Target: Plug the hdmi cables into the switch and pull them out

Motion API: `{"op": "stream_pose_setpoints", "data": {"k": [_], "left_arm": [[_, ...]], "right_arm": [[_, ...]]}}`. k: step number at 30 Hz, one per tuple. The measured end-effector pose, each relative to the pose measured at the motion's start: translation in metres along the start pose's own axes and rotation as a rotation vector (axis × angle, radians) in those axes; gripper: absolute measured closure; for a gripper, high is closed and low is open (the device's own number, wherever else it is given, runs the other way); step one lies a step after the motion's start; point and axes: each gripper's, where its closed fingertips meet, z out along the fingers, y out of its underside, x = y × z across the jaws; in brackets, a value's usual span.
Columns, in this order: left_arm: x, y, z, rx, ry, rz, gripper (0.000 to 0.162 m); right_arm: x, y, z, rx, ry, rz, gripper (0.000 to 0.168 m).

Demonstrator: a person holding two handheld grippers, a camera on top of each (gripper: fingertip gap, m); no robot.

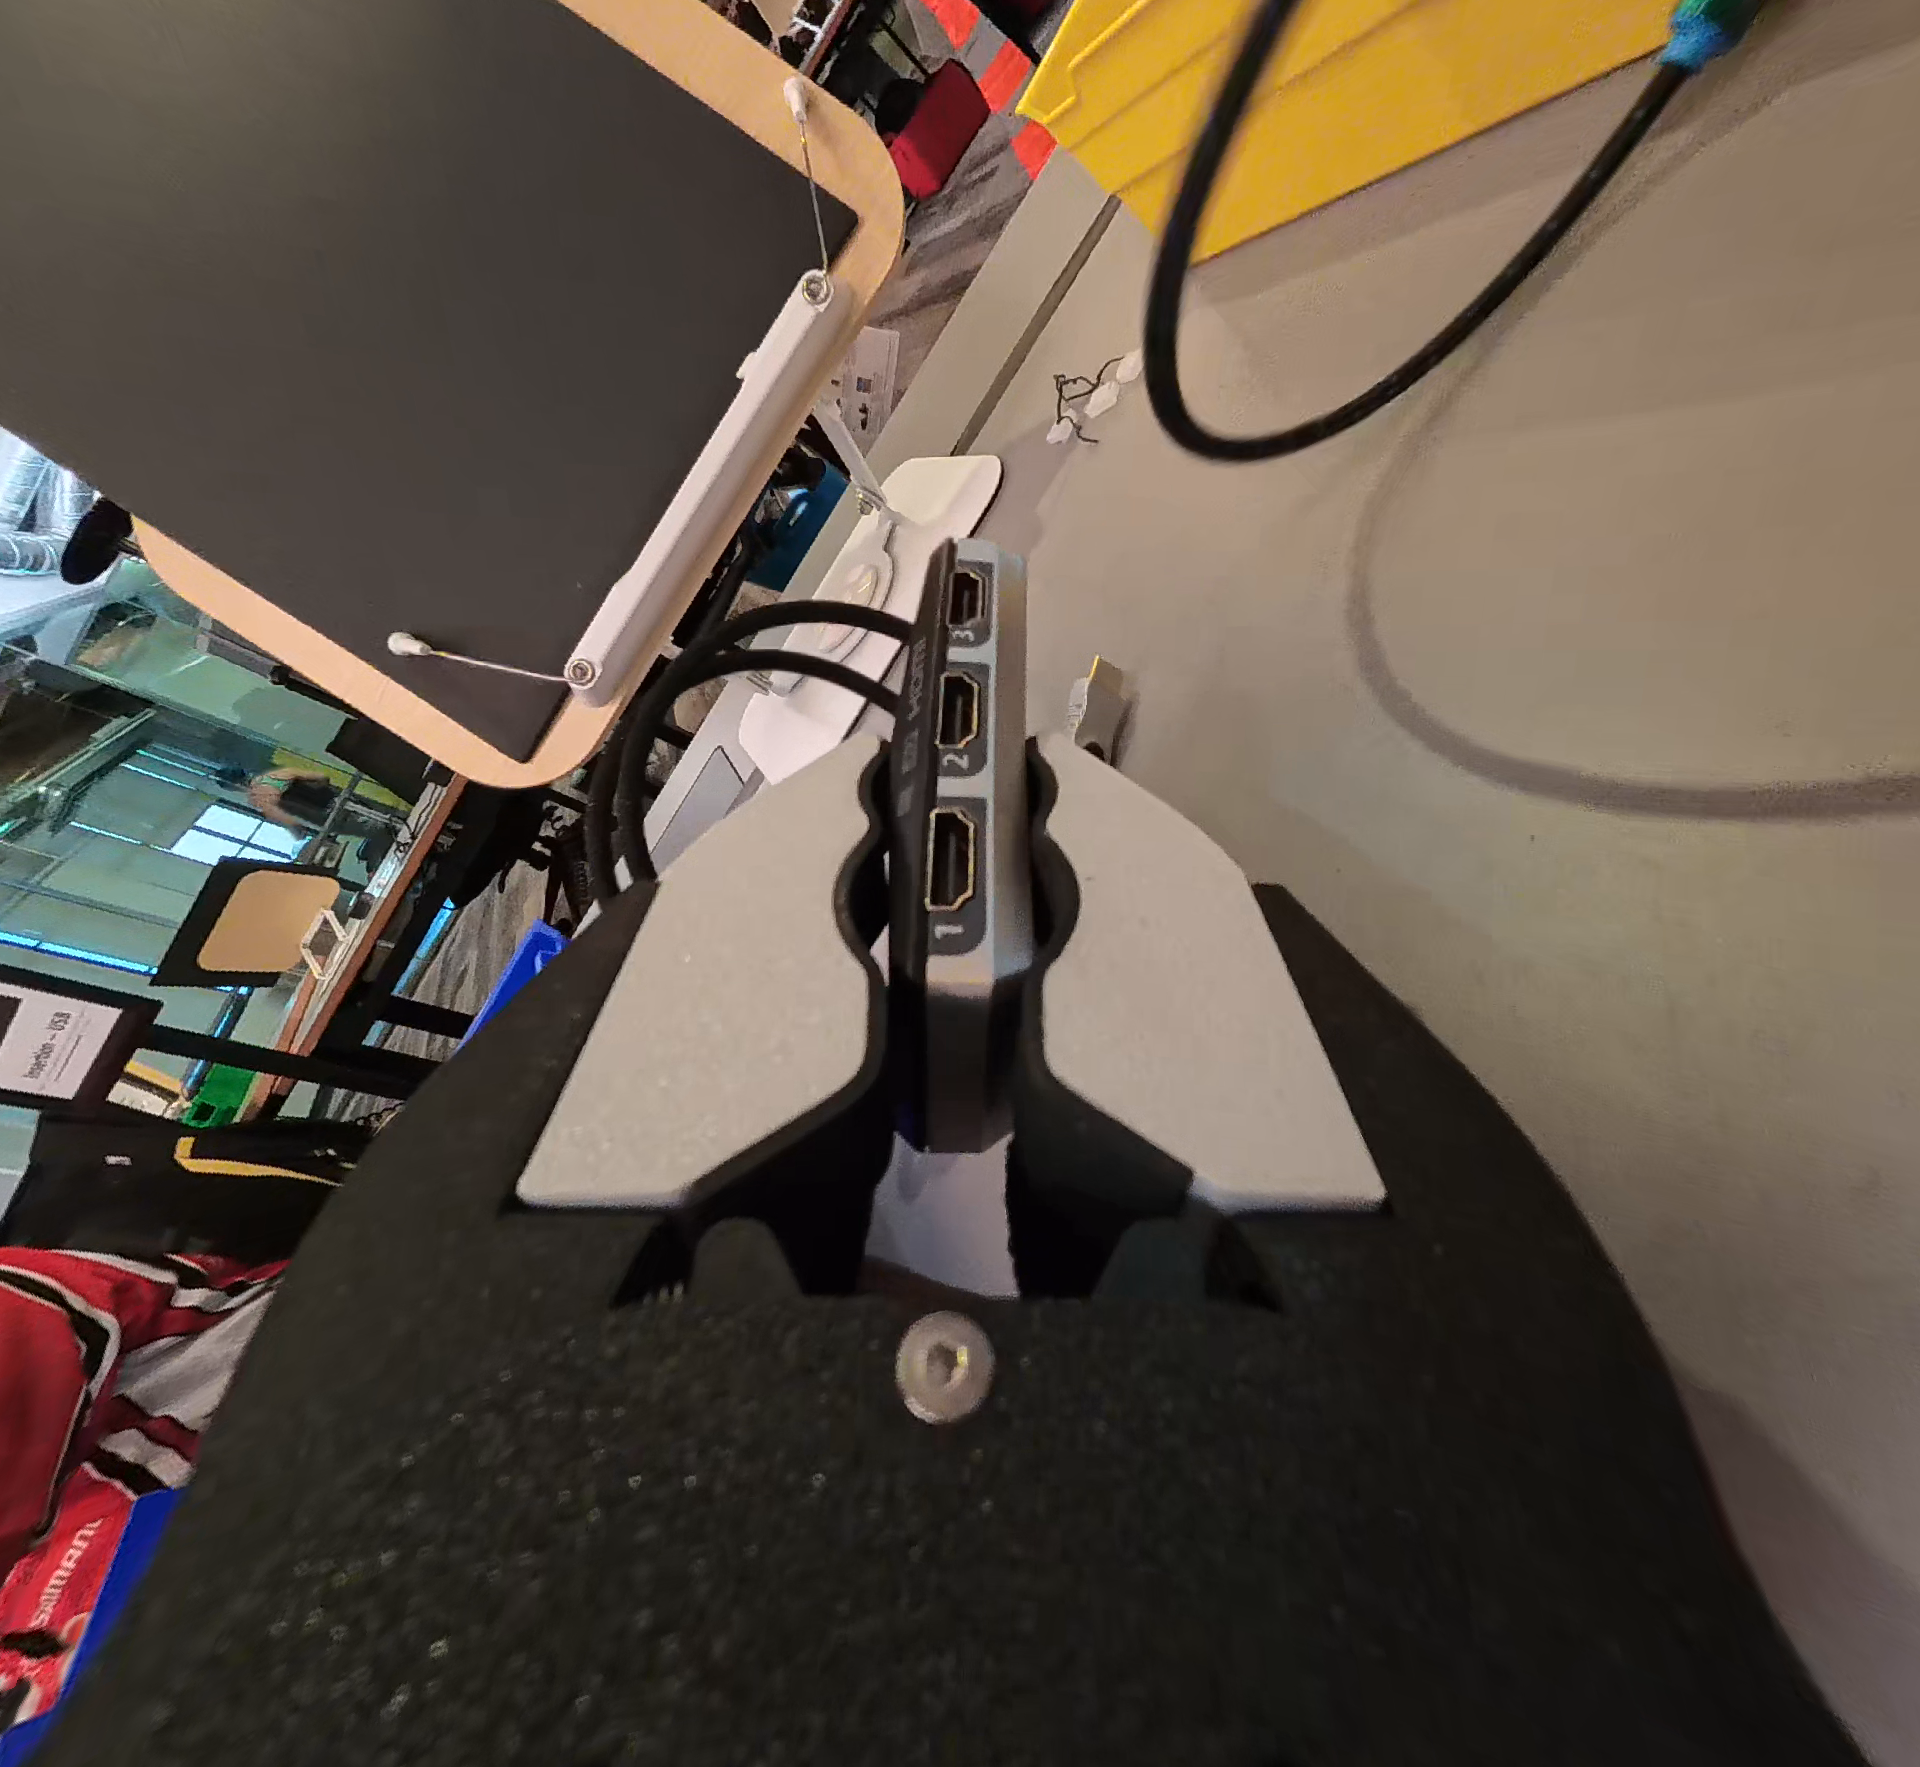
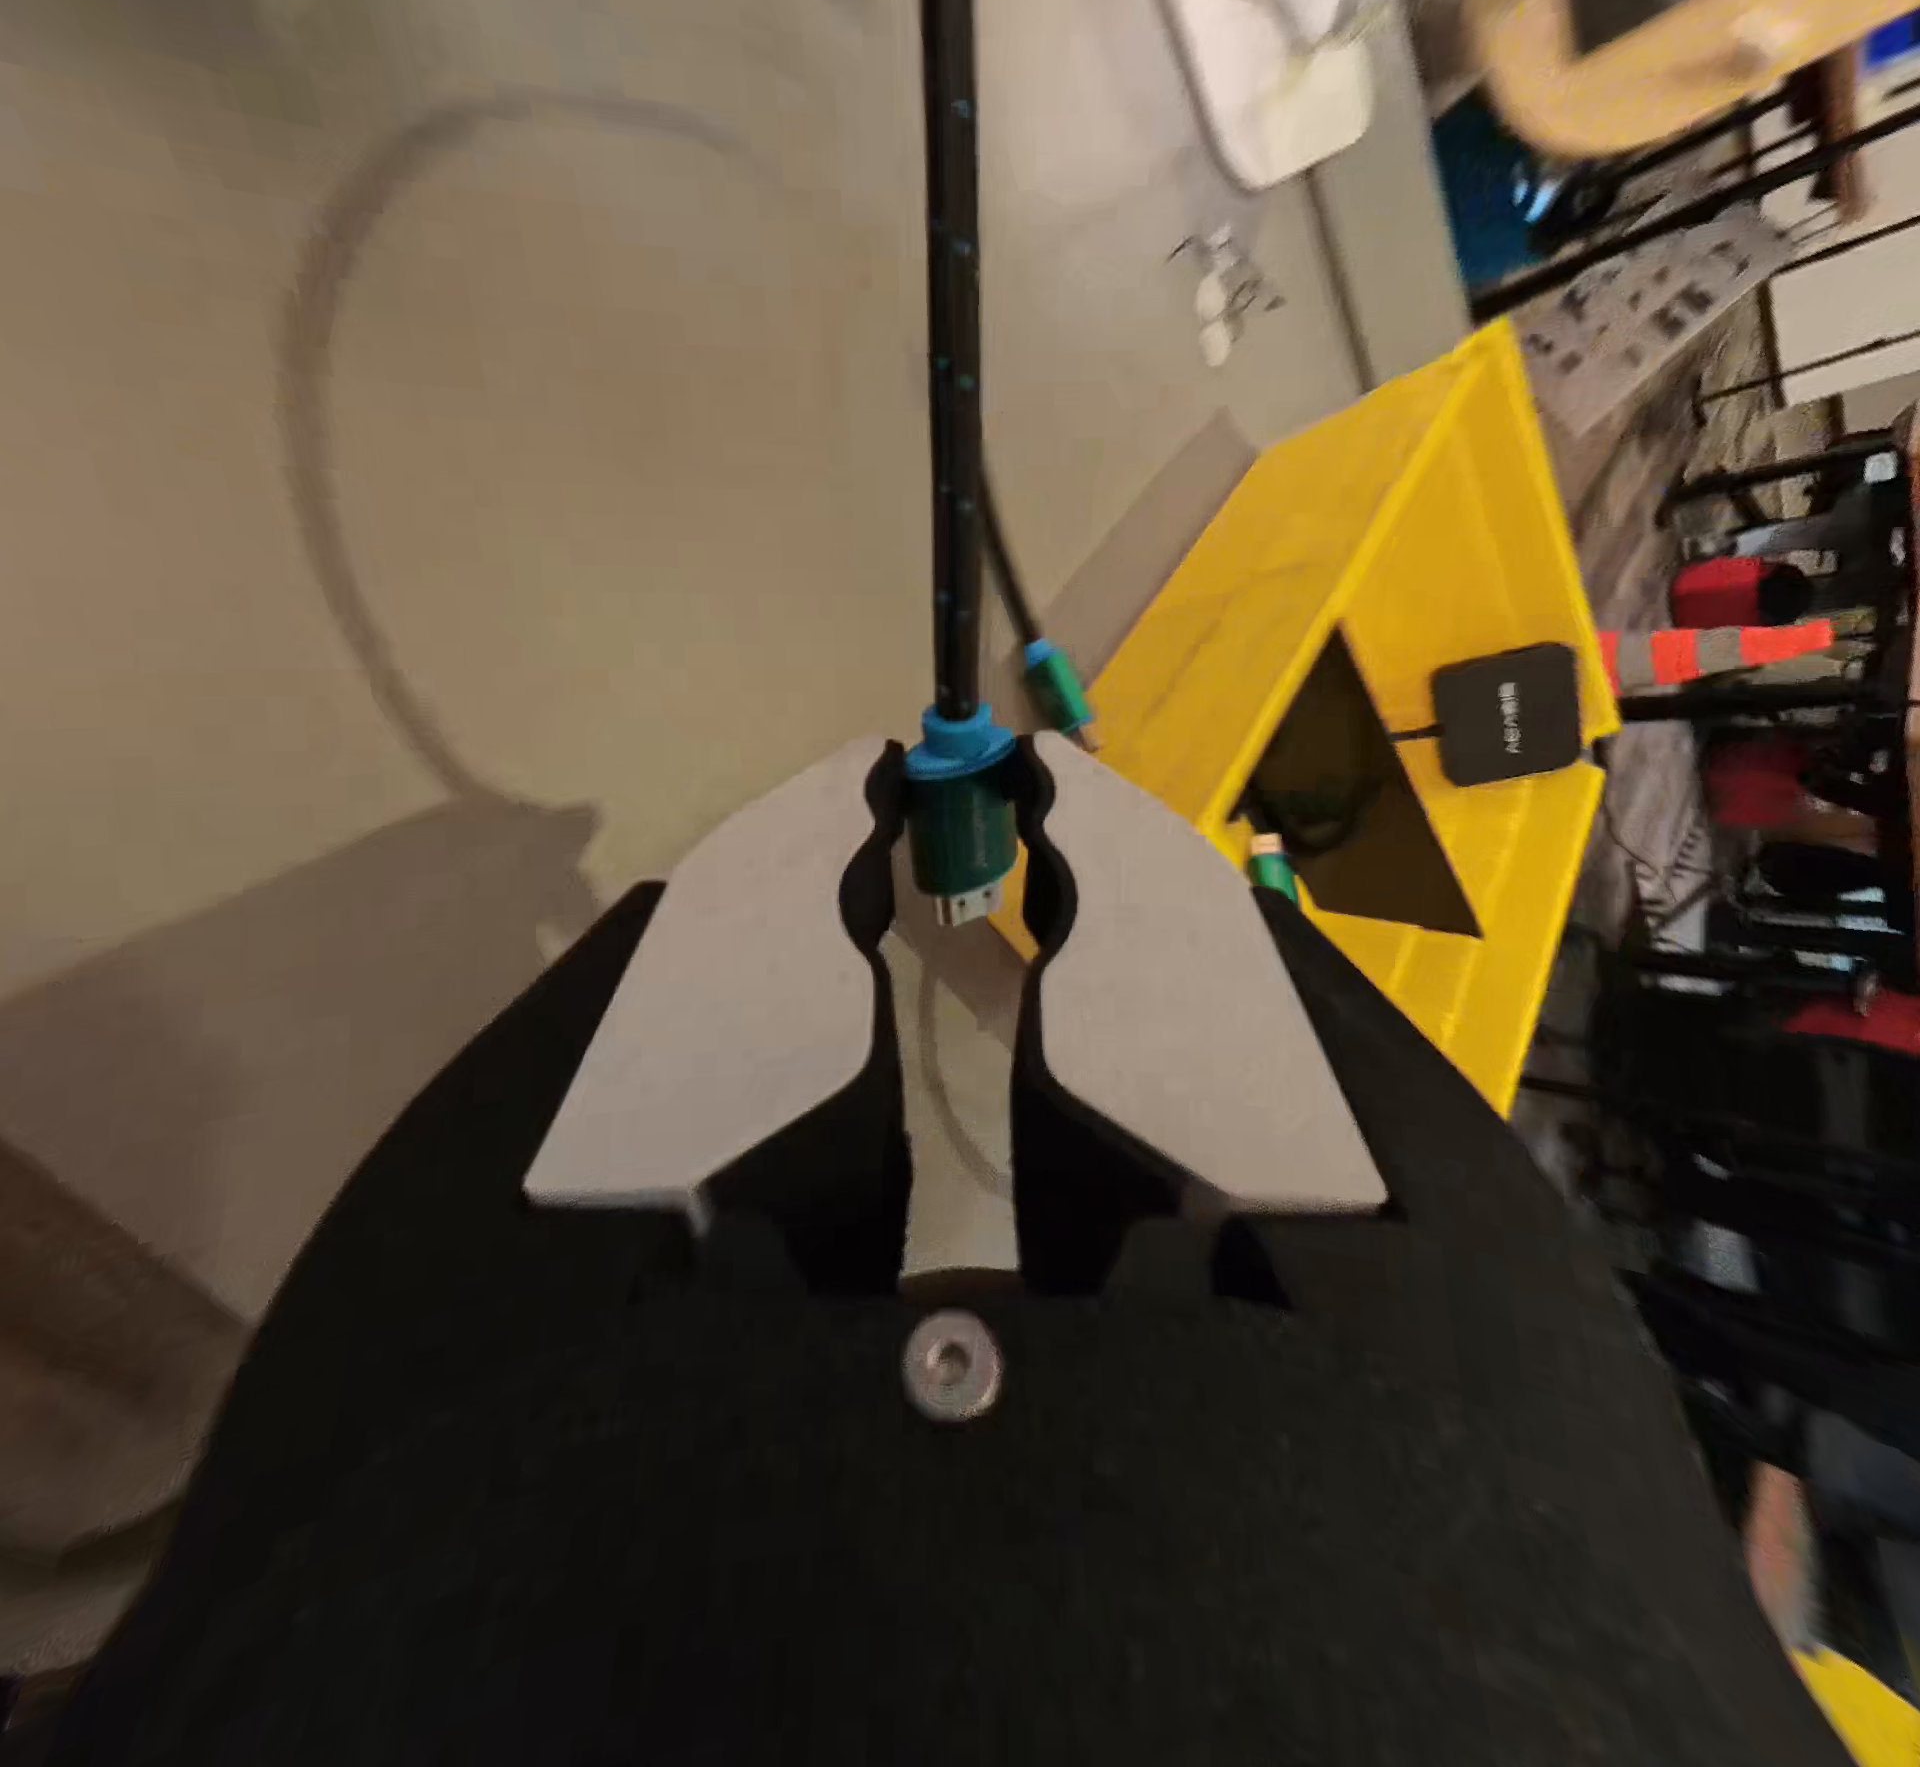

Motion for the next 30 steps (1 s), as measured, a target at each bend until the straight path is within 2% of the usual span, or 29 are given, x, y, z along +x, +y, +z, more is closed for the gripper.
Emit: {"op": "stream_pose_setpoints", "data": {"k": [1, 3, 8, 12, 13, 19, 23, 27, 30], "left_arm": [[0.001, 0.0, 0.0, -0.001, 0.003, 0.004, 0.139], [0.002, 0.0, 0.0, -0.001, 0.006, 0.012, 0.139], [0.008, -0.002, -0.001, 0.0, 0.017, 0.055, 0.139], [0.009, -0.003, -0.001, -0.002, 0.021, 0.065, 0.14], [0.009, -0.003, -0.001, -0.003, 0.022, 0.067, 0.14], [0.01, -0.003, -0.002, -0.002, 0.025, 0.068, 0.14], [0.01, -0.002, -0.003, 0.0, 0.028, 0.068, 0.14], [0.01, -0.003, -0.004, 0.003, 0.031, 0.063, 0.14], [0.011, -0.004, -0.004, 0.003, 0.034, 0.069, 0.14]], "right_arm": [[0.01, -0.004, -0.017, 0.045, -0.009, 0.044, 0.149], [0.044, 0.0, -0.048, 0.084, 0.018, 0.111, 0.15], [0.144, 0.049, -0.103, -0.064, 0.288, 0.026, 0.153], [0.185, 0.051, -0.128, -0.092, 0.42, -0.052, 0.156], [0.193, 0.047, -0.135, -0.077, 0.449, -0.054, 0.156], [0.199, -0.005, -0.161, 0.253, 0.338, 0.148, 0.157], [0.231, 0.006, -0.178, 0.21, 0.457, 0.155, 0.157], [0.267, 0.026, -0.196, 0.064, 0.675, 0.03, 0.158], [0.265, 0.032, -0.175, -0.003, 0.695, -0.099, 0.158]]}}
